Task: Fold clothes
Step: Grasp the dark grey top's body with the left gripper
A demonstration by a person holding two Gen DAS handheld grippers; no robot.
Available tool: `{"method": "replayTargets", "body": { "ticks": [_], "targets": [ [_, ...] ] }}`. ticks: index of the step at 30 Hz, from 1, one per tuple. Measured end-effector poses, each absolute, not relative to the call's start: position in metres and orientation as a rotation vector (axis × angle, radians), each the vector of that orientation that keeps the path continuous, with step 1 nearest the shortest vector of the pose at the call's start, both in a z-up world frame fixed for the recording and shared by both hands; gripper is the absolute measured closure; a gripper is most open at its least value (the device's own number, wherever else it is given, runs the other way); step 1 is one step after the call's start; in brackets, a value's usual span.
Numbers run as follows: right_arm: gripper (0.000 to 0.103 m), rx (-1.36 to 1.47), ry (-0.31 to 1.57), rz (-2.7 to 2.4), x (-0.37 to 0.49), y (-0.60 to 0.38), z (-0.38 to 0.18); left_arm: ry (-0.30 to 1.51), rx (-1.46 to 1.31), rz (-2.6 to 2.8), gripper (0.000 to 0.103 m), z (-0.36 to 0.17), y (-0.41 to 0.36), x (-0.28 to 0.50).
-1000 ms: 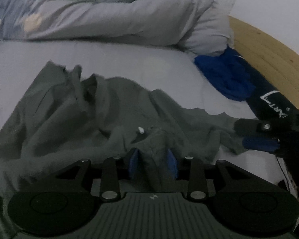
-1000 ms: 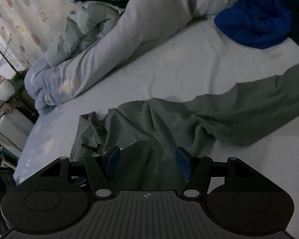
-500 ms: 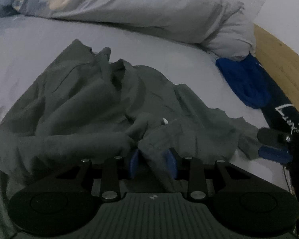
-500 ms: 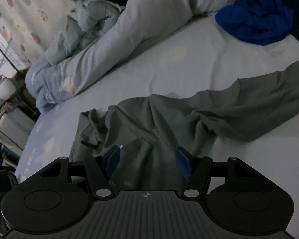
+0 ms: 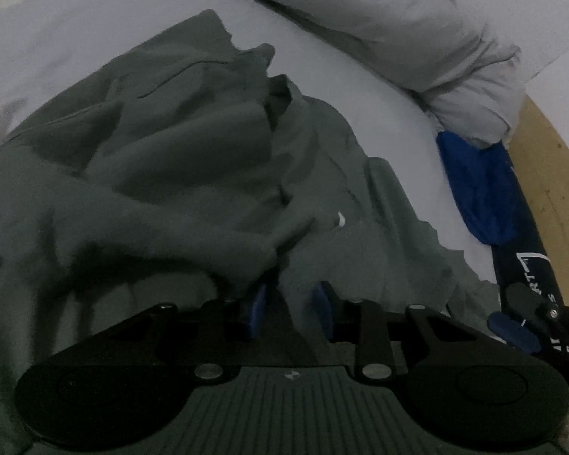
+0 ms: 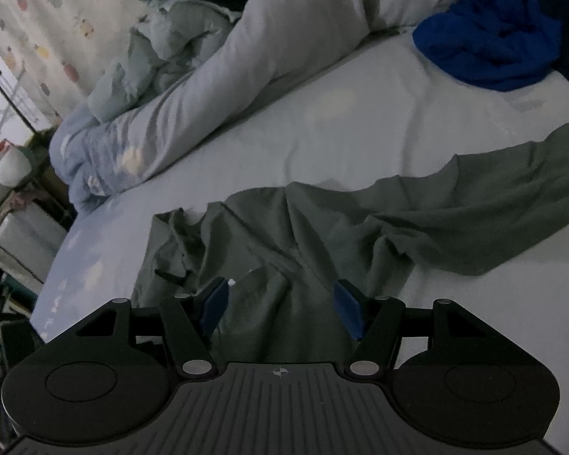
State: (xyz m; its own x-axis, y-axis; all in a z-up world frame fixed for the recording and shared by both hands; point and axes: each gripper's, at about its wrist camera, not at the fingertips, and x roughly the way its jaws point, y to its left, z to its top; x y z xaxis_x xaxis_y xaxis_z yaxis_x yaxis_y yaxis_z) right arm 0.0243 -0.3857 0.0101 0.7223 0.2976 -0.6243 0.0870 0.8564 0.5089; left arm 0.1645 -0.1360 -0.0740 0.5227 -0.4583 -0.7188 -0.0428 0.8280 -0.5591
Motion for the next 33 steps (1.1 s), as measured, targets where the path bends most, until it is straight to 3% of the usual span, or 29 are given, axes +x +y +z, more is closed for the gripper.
{"method": "replayTargets", "body": {
  "ticks": [6, 10, 19, 31, 32, 33],
  "targets": [
    [0.037, 0.547, 0.769, 0.123, 0.025, -0.382, 0.007, 0.938, -0.533, -0.336, 0.064, -0.071, -0.145, 0.166],
    [0.037, 0.538, 0.761, 0.118, 0.027, -0.382, 0.011, 0.865, -0.470, -0.422, 0.092, -0.061, -0.157, 0.162],
    [0.037, 0.585, 0.793, 0.121, 0.047, -0.386, -0.002, 0.756, -0.305, -0.599, 0.092, -0.042, -0.198, 0.140],
    [0.038, 0.673, 0.905, 0.182, 0.076, -0.387, -0.028, 0.782, -0.237, -0.675, 0.092, -0.049, -0.214, 0.121],
    [0.040, 0.665, 0.909, 0.179, 0.076, -0.385, -0.029, 0.786, -0.239, -0.676, 0.092, -0.048, -0.213, 0.121],
    [0.053, 0.657, 0.911, 0.177, 0.076, -0.384, -0.030, 0.787, -0.241, -0.677, 0.092, -0.047, -0.213, 0.121]
  ]
}}
